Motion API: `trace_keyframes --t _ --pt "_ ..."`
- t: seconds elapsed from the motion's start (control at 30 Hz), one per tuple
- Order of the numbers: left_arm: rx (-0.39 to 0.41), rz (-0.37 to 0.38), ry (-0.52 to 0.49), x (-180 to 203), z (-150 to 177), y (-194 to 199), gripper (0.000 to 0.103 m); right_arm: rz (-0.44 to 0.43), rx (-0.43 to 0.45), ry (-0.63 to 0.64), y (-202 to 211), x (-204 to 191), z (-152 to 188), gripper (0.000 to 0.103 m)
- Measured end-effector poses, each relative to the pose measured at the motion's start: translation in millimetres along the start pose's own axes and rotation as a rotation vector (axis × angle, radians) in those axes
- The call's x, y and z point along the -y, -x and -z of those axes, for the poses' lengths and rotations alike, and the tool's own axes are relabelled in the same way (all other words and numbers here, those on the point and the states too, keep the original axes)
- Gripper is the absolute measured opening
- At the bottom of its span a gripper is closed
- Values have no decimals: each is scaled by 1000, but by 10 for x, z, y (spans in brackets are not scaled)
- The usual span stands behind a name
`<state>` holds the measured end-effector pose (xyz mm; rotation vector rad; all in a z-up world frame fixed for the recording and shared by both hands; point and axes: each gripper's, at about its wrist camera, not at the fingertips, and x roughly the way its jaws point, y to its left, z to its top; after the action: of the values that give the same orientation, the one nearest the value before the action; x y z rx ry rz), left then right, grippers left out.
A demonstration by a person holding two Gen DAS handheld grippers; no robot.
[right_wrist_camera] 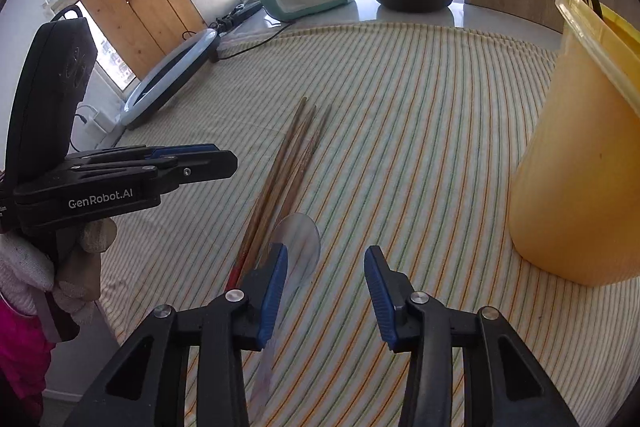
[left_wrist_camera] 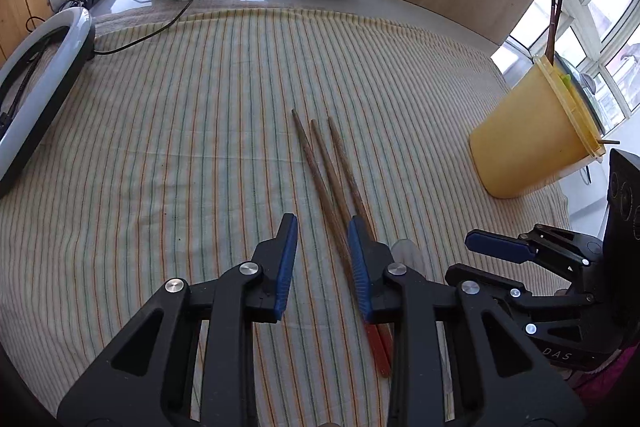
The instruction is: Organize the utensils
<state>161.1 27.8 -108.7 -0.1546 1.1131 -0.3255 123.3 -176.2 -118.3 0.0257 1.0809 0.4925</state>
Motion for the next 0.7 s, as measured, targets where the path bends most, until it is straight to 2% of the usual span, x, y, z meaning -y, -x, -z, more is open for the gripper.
trace_keyframes --t 0.3,0.37,0.43,0.7 --pt "-27 -12 76 -29 -233 -253 24 -35 -32 -56 -205 102 -42 34" --pt "-37 -21 78 -21 -267 -310 23 -39 -36 -66 -226 121 -40 31" --pt "-42 -39 77 -19 -294 -364 17 -43 -39 -72 -239 133 -37 30" --pt "-51 -62 73 -18 -338 -488 17 -56 -44 -69 -267 144 -57 25"
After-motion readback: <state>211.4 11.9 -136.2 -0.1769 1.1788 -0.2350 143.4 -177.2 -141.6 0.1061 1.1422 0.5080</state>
